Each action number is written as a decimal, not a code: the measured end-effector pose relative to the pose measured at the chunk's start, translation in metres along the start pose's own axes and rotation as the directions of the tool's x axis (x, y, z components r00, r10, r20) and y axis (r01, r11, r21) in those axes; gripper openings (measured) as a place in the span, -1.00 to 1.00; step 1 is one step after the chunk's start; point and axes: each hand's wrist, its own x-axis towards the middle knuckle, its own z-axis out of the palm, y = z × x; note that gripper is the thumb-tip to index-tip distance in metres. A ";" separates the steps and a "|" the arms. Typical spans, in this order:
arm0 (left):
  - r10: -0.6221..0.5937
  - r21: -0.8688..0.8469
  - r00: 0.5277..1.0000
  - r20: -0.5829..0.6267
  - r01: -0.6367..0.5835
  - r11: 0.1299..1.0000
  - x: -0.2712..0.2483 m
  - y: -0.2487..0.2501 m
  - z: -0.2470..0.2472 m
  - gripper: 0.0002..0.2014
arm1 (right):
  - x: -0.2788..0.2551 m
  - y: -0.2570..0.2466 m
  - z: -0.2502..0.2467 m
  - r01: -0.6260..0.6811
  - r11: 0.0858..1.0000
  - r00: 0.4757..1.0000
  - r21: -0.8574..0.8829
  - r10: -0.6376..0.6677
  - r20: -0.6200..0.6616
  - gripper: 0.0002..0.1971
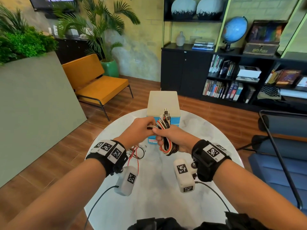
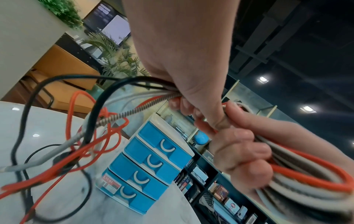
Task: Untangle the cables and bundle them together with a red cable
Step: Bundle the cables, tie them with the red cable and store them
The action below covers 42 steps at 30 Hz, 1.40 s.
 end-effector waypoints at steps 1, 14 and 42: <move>-0.037 -0.070 0.999 0.022 0.038 0.997 0.000 -0.002 -0.001 -0.78 | -0.001 -0.001 0.001 0.000 0.999 1.000 -0.049 0.000 -0.003 -0.85; -0.239 0.176 0.932 0.273 0.195 0.965 -0.020 -0.064 0.002 -0.85 | -0.008 -0.038 -0.021 -0.077 0.968 0.995 -0.239 0.057 -0.086 -0.75; -0.466 0.445 0.883 0.050 0.398 0.802 -0.052 -0.143 0.003 -0.56 | -0.015 -0.069 -0.031 -0.022 0.955 0.935 -0.295 -0.085 -0.343 -0.78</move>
